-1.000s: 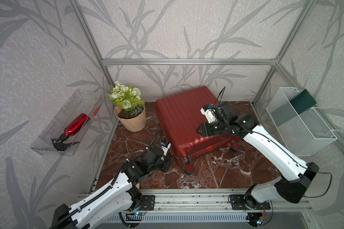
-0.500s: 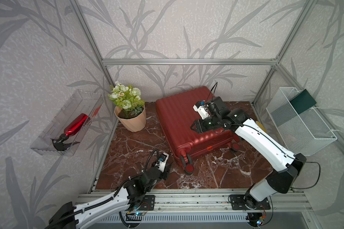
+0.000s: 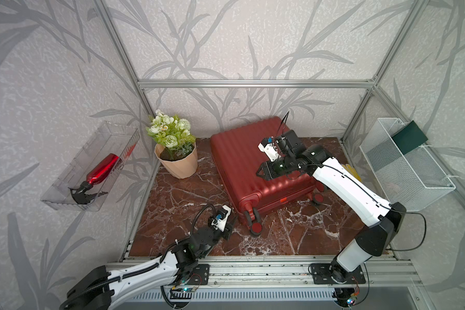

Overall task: Open the suitcase zippers
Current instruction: Unzip the zipper on the suitcase.

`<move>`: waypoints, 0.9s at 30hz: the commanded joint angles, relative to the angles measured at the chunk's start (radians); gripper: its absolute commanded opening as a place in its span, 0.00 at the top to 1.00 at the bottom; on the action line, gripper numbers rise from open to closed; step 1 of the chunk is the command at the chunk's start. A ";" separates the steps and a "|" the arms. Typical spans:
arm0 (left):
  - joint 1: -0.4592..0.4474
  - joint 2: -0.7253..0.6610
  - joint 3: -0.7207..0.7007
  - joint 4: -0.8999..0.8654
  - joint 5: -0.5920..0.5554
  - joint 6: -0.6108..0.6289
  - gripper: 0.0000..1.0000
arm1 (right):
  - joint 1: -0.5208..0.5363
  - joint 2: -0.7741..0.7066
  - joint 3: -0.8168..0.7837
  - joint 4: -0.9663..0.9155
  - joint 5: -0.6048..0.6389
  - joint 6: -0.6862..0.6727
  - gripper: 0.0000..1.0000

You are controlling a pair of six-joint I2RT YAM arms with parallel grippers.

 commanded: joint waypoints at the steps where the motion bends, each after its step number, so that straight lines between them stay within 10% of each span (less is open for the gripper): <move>1: 0.003 0.091 0.048 0.004 -0.031 0.031 0.53 | -0.004 -0.007 0.027 -0.015 -0.007 -0.015 0.58; 27: 0.074 0.383 0.075 0.332 0.294 0.148 0.73 | -0.018 0.012 0.050 -0.055 0.038 -0.050 0.59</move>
